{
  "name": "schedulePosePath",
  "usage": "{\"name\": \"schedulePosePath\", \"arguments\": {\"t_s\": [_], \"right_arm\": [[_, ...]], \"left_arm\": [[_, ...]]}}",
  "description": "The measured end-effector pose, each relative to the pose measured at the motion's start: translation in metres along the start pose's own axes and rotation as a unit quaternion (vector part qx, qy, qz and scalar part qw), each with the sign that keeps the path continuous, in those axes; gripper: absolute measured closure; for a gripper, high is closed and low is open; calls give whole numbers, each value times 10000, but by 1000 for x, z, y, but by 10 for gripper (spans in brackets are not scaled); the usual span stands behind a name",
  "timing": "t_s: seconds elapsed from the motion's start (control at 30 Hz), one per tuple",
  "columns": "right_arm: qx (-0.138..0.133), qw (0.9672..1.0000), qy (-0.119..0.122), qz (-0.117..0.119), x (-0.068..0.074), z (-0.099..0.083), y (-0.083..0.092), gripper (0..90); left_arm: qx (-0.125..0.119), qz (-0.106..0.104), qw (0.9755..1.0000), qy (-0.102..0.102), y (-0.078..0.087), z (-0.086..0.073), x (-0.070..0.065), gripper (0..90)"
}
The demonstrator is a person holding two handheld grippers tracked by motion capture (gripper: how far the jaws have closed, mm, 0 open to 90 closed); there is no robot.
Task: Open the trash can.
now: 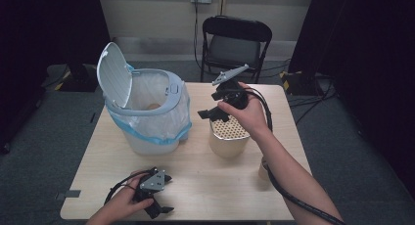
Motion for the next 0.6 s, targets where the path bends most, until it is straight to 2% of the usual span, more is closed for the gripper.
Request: {"name": "schedulePosePath", "arguments": {"t_s": [0.27, 0.53, 0.6], "right_arm": [[-35, 10000, 39, 14, 0, -16, 5, 156], [-118, 9999, -78, 35, -1, -33, 16, 161], [-115, 9999, -42, 28, -2, -38, 19, 164]], "left_arm": [[-13, -7, 10000, 5, 0, 0, 0, 0], [-41, 14, 10000, 16, -1, 0, 0, 0], [-41, 13, 10000, 13, -1, 0, 0, 0]]}}
Point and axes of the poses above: each handheld gripper's, and its own axes: y roughly backward along the jaws, z roughly out of its top, x roughly to its left, the point moved 5 cm from there along -y, roughly forward along the jaws, and after that the axes turned 10 degrees about z, right-handed, at the moved point
